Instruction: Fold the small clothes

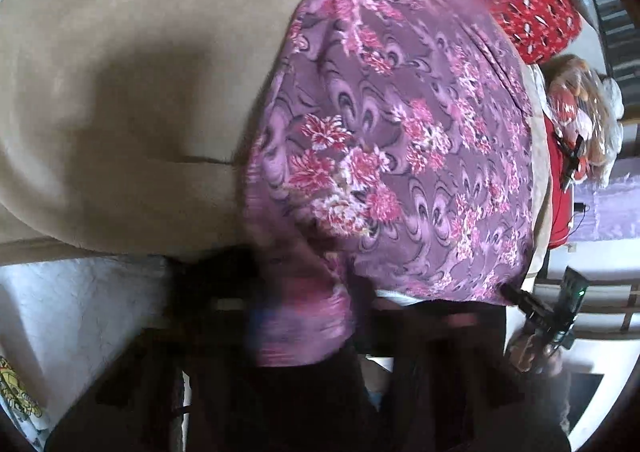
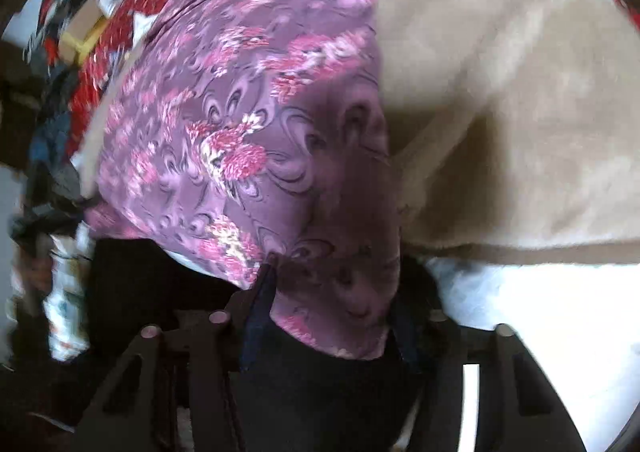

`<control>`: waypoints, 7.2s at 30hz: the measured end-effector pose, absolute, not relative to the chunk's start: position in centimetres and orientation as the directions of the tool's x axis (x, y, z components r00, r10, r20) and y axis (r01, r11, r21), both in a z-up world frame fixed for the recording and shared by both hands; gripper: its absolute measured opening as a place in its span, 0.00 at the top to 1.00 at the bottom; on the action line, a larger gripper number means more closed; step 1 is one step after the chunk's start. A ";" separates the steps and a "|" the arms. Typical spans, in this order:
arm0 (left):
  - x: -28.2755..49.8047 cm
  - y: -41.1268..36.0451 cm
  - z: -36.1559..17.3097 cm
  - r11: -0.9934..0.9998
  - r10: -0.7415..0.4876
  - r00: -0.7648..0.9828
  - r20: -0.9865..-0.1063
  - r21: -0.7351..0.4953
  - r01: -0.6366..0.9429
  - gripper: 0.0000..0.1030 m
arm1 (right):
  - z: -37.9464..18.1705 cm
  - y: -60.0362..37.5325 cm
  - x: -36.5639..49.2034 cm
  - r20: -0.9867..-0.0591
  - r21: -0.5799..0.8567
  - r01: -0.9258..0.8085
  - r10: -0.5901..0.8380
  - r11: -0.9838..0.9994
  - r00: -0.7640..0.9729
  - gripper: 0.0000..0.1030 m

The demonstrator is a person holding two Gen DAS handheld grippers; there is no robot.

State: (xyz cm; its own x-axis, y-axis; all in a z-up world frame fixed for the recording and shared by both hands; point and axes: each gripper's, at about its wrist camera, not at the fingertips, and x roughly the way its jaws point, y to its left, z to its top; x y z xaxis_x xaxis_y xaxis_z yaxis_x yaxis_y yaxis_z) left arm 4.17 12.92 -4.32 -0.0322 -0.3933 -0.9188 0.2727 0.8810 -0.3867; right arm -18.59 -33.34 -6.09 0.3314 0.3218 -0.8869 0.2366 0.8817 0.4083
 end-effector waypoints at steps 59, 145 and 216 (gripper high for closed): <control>41.5 -2.5 -1.1 0.782 -0.602 0.213 -0.770 -0.622 -0.037 0.97 | -4.5 -55.8 14.5 -0.534 0.841 0.458 0.301 0.290 0.790 0.89; 24.9 6.0 3.0 0.816 -0.579 0.242 -0.779 -0.551 0.175 0.98 | -1.4 -48.3 -1.2 -0.632 0.652 0.527 0.007 0.546 0.775 0.83; 36.3 -4.6 -4.2 0.800 -0.579 0.042 -0.814 -0.557 0.224 0.19 | -5.1 -35.8 15.8 -0.648 0.386 0.225 0.090 0.895 0.756 0.61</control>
